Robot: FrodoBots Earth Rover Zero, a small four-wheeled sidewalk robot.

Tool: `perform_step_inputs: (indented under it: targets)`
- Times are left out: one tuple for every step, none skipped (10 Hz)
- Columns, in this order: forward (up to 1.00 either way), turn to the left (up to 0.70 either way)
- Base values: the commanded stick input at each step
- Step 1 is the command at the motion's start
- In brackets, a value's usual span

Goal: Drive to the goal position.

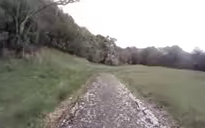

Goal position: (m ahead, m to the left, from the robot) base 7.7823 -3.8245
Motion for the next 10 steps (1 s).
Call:
perform_step_inputs:
  targets:
    - [0.85,0.00]
    - [0.85,0.00]
    - [0.85,0.00]
    - [0.85,0.00]
    - [0.85,0.00]
    - [0.85,0.00]
    - [0.85,0.00]
    - [0.85,0.00]
    - [0.85,0.00]
    - [0.85,0.00]
